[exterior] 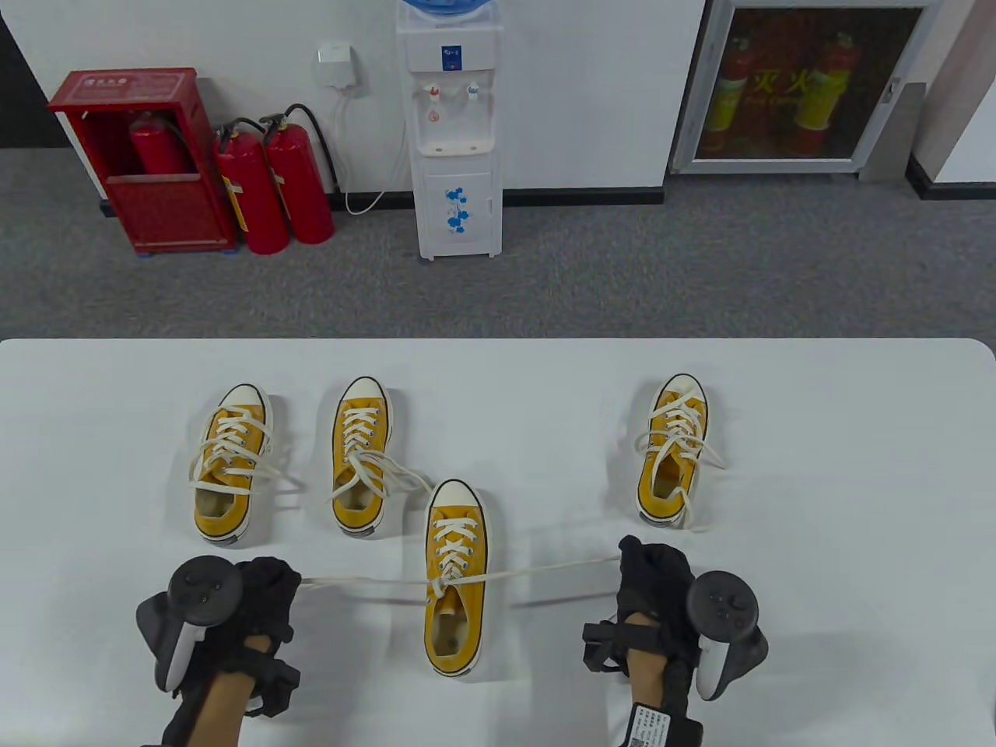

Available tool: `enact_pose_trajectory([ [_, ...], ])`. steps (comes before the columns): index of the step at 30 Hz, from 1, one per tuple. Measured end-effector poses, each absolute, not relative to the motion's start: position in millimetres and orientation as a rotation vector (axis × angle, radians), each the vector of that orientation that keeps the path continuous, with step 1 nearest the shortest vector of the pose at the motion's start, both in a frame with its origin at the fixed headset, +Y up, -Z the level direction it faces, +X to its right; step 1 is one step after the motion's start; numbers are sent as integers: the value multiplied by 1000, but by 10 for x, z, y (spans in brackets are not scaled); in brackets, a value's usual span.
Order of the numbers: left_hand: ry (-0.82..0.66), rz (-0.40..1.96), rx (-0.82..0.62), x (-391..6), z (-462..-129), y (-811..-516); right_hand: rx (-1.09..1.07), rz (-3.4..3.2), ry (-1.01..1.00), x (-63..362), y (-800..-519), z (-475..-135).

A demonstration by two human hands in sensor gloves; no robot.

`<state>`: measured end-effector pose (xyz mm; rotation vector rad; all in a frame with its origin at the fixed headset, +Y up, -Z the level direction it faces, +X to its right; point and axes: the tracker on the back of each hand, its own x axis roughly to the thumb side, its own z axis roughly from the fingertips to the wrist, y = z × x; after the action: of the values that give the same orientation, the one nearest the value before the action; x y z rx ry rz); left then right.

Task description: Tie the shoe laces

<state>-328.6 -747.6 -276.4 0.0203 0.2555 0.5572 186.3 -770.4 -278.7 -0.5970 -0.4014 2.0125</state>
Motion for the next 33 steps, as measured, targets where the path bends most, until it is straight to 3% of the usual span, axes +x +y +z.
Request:
enact_pose_trajectory([
  [16, 237, 536, 22, -3248, -2766, -7474, -578, 2179, -412, 1761, -7622, -2802],
  [21, 229, 555, 61, -3229, -2753, -7435, -414, 2428, -573, 1498, -7379, -2771],
  [24, 223, 558, 65, -3220, -2748, -7429, -207, 2433, -592, 1245, -7275, -2752],
  [28, 214, 569, 71, -3210, -2744, -7425, 50, 2494, -374, 859, -7272, -2754],
  [33, 198, 573, 86, -3183, -2730, -7396, 197, 2639, -78, 501, -7434, -2781],
])
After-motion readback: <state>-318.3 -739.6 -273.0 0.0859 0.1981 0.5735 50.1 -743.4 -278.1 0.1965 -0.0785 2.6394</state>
